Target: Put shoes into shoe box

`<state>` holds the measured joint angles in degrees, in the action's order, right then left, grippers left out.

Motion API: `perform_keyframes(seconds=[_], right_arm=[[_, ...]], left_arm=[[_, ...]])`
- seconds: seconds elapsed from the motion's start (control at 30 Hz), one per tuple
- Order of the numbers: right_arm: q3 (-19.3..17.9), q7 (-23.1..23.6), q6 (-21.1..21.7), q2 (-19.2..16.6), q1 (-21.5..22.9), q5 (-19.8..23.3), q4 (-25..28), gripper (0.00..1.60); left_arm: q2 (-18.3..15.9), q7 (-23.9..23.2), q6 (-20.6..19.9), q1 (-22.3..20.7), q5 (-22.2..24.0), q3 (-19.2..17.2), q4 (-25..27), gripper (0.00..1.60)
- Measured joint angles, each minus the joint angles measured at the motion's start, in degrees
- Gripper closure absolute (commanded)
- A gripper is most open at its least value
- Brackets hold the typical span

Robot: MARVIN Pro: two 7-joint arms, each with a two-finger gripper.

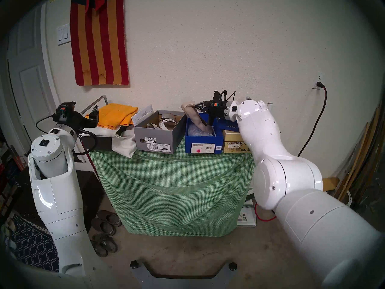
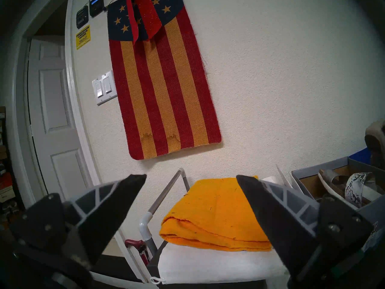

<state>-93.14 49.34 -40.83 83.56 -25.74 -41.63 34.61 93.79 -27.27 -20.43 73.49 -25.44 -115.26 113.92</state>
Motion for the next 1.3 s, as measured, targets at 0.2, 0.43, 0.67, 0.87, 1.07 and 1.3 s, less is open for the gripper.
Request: perform_keyframes(seconds=[0.2, 0.43, 0.67, 0.87, 1.07, 1.3], right_arm=[[-1.6, 0.4, -3.6, -0.7, -2.4, 1.3, 4.0, 1.6], [-3.5, -6.2, -4.9, 0.5, -2.5, -1.7, 0.8, 1.6], [-3.9, -13.2, -4.1, 2.7, -0.8, -5.5, -4.8, 1.6], [-3.6, -19.4, -1.8, 4.7, 0.5, -8.4, -8.8, 1.6], [-2.6, -24.4, 0.6, 6.1, 2.2, -11.0, -11.7, 1.6], [-1.3, -29.7, 3.0, 7.2, 4.1, -13.8, -14.1, 1.6]], left_arm=[[0.1, -0.1, 0.0, 0.0, -0.1, -0.1, 0.0, 0.0], [0.2, -0.2, 0.1, -0.1, -0.2, -0.1, 0.0, 0.0], [0.3, -0.3, 0.1, -0.1, -0.3, -0.2, 0.0, 0.0], [0.4, -0.4, 0.2, -0.2, -0.4, -0.2, 0.0, 0.0], [0.4, -0.4, 0.2, -0.3, -0.5, -0.2, 0.0, 0.0], [0.5, -0.6, 0.2, -0.3, -0.6, -0.3, 0.0, 0.0]])
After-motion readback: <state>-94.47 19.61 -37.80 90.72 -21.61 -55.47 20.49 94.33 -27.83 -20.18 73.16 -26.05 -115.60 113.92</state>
